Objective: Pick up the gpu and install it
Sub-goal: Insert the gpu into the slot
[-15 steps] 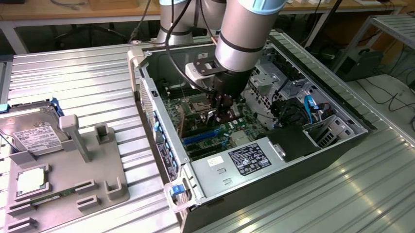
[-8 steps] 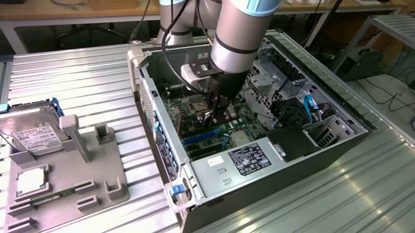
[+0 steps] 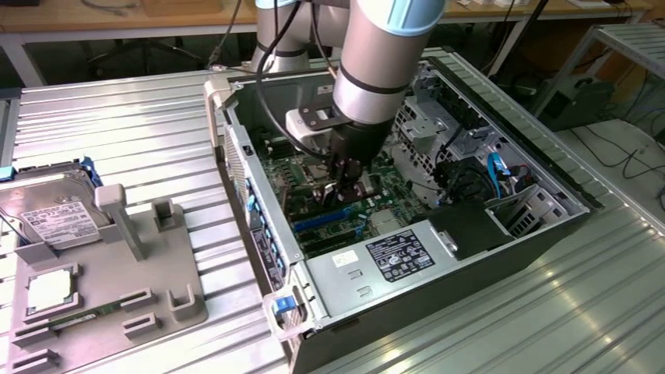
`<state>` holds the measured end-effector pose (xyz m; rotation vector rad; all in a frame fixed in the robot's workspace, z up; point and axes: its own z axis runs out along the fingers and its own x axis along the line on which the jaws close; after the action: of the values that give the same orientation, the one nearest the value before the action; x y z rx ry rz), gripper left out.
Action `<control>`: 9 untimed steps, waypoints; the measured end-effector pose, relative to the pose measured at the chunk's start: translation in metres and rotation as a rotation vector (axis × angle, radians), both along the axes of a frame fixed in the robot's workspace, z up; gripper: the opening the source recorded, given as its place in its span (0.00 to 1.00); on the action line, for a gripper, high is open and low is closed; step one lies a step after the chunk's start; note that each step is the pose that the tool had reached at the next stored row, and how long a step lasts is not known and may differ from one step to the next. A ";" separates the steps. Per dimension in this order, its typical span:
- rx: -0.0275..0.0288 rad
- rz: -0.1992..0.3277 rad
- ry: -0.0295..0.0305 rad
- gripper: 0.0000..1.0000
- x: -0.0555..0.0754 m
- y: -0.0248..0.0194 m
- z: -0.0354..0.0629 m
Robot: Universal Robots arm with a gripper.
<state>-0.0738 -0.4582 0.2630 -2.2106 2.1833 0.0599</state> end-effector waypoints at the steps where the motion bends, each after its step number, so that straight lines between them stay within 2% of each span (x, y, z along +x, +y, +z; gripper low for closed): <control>1: -0.0001 0.000 0.0001 0.28 0.000 0.0000 -0.0004; 9: 0.0002 0.000 0.0000 0.28 -0.003 -0.0006 -0.0031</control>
<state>-0.0767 -0.4587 0.2599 -2.2103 2.1834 0.0600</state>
